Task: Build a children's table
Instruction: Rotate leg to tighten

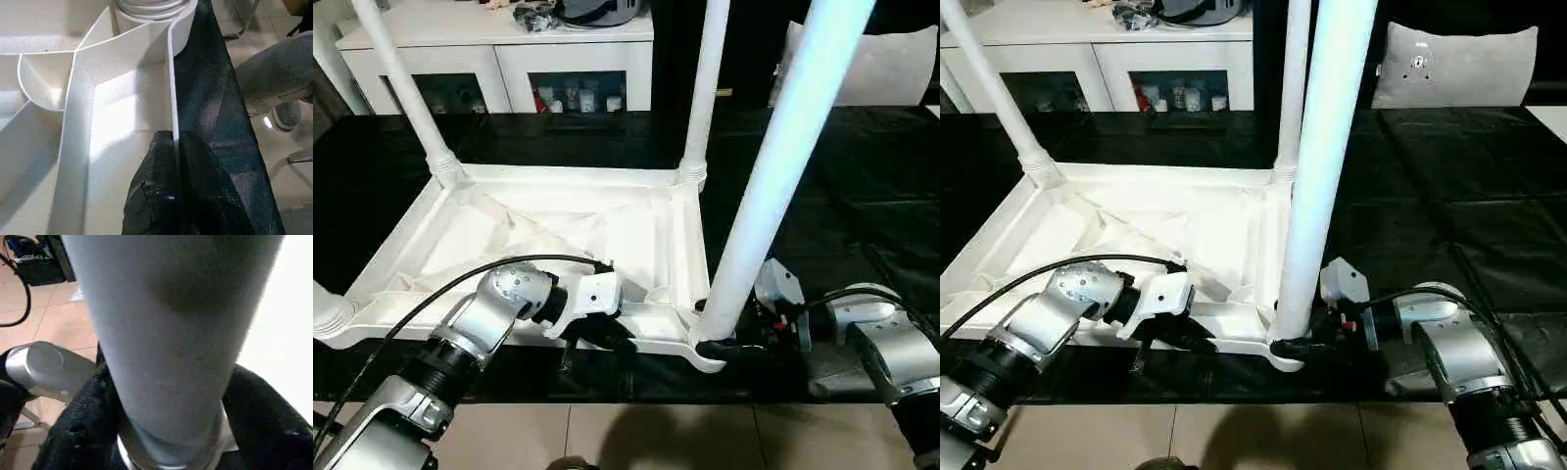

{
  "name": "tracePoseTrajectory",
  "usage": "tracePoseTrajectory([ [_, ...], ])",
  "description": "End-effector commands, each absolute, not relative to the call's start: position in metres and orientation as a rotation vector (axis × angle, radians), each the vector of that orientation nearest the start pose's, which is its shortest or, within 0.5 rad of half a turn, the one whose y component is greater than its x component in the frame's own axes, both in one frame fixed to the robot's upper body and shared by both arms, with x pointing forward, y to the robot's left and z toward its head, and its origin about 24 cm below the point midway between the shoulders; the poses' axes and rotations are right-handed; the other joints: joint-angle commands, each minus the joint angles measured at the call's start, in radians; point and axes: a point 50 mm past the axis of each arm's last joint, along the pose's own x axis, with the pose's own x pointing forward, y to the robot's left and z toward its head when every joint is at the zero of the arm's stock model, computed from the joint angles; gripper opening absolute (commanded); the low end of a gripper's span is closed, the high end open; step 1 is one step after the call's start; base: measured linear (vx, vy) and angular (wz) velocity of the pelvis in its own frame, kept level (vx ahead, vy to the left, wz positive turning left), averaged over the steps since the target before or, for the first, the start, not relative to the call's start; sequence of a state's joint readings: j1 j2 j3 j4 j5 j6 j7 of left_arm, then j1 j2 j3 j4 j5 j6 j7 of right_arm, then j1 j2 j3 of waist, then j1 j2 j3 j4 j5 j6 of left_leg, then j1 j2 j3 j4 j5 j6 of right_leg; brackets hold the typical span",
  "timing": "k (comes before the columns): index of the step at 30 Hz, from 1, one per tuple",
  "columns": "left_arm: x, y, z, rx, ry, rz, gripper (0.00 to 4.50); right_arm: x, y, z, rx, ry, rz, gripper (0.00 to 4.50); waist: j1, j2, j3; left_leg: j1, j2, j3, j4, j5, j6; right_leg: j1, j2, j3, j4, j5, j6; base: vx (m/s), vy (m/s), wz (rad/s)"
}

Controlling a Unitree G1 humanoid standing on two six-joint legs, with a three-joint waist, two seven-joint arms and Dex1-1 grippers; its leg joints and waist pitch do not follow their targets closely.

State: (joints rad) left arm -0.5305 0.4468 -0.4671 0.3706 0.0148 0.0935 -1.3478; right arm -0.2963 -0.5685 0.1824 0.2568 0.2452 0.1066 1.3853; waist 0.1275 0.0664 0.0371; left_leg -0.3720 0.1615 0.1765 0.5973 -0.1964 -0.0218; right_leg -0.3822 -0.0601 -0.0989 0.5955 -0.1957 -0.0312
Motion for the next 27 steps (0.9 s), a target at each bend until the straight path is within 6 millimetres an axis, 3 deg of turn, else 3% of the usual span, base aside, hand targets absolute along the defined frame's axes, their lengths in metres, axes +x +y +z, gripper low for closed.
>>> tracePoseTrajectory([
  [1, 0.281, 0.111, 0.048, 0.593, 0.506, -1.687, 0.0, 0.258, -0.185, 0.056, -0.219, 0.376, 1.462, 2.82, -0.003, -0.021, -0.057, 0.01, 0.084, -0.03, -0.063, -0.126, 0.104, 0.042, -0.109, 0.065, -0.073, -0.235, -0.165, 0.0, 0.0, 0.0],
  [11, 0.277, 0.108, 0.046, 0.456, 0.505, -1.62, 0.0, 0.25, -0.176, 0.046, -0.092, 0.416, 1.431, 2.62, 0.006, -0.017, -0.057, 0.01, 0.086, -0.031, -0.063, -0.116, 0.105, 0.043, -0.109, 0.064, -0.071, -0.219, -0.174, 0.0, 0.0, 0.0],
  [13, 0.278, 0.104, 0.047, 0.394, 0.493, -1.543, 0.0, 0.253, -0.17, 0.041, -0.059, 0.448, 1.351, 2.62, 0.003, -0.016, -0.055, 0.012, 0.088, -0.032, -0.067, -0.125, 0.094, 0.042, -0.107, 0.064, -0.073, -0.235, -0.173, 0.0, 0.0, 0.0],
  [15, 0.279, 0.097, 0.05, 0.325, 0.472, -1.468, 0.0, 0.262, -0.162, 0.036, -0.032, 0.454, 1.212, 2.58, -0.003, -0.018, -0.049, 0.015, 0.082, -0.031, -0.07, -0.173, 0.076, 0.041, -0.109, 0.063, -0.085, -0.328, -0.154, 0.0, 0.0, 0.0],
  [17, 0.28, 0.088, 0.053, 0.249, 0.457, -1.385, 0.0, 0.277, -0.154, 0.033, 0.029, 0.435, 1.034, 2.57, -0.026, -0.015, -0.04, 0.022, 0.08, -0.036, -0.078, -0.242, 0.03, 0.036, -0.111, 0.061, -0.097, -0.447, -0.136, 0.0, 0.0, 0.0],
  [18, 0.281, 0.082, 0.054, 0.209, 0.451, -1.341, 0.0, 0.284, -0.149, 0.033, 0.06, 0.421, 0.956, 2.57, -0.038, -0.016, -0.035, 0.018, 0.078, -0.039, -0.082, -0.266, 0.021, 0.039, -0.112, 0.057, -0.101, -0.481, -0.129, 0.0, 0.0, 0.0],
  [20, 0.285, 0.074, 0.056, 0.151, 0.447, -1.253, 0.0, 0.292, -0.142, 0.031, 0.104, 0.416, 0.857, 2.56, -0.073, -0.017, -0.035, 0.023, 0.071, -0.047, -0.082, -0.333, -0.015, 0.039, -0.11, 0.049, -0.111, -0.551, -0.095, 0.0, 0.0, 0.0],
  [22, 0.289, 0.07, 0.056, 0.131, 0.445, -1.2, 0.0, 0.296, -0.14, 0.03, 0.108, 0.421, 0.808, 2.56, -0.08, -0.017, -0.037, 0.025, 0.068, -0.046, -0.08, -0.331, -0.009, 0.037, -0.112, 0.053, -0.117, -0.549, -0.089, 0.0, 0.0, 0.0],
  [23, 0.297, 0.064, 0.057, 0.108, 0.433, -1.103, 0.0, 0.303, -0.135, 0.027, 0.123, 0.426, 0.725, 2.55, -0.092, -0.015, -0.037, 0.022, 0.067, -0.044, -0.08, -0.316, 0.002, 0.036, -0.108, 0.055, -0.116, -0.511, -0.103, 0.0, 0.0, 0.0],
  [26, 0.31, 0.048, 0.059, 0.103, 0.407, -0.926, 0.0, 0.315, -0.128, 0.025, 0.139, 0.409, 0.566, 2.55, -0.096, -0.023, -0.04, 0.021, 0.055, -0.035, -0.069, -0.26, 0.03, 0.035, -0.107, 0.056, -0.123, -0.514, -0.098, 0.0, 0.0, 0.0],
  [27, 0.311, 0.046, 0.058, 0.119, 0.404, -0.921, 0.0, 0.316, -0.127, 0.025, 0.138, 0.402, 0.556, 2.55, -0.092, -0.021, -0.041, 0.023, 0.057, -0.034, -0.069, -0.249, 0.035, 0.033, -0.106, 0.056, -0.124, -0.511, -0.095, 0.0, 0.0, 0.0],
])
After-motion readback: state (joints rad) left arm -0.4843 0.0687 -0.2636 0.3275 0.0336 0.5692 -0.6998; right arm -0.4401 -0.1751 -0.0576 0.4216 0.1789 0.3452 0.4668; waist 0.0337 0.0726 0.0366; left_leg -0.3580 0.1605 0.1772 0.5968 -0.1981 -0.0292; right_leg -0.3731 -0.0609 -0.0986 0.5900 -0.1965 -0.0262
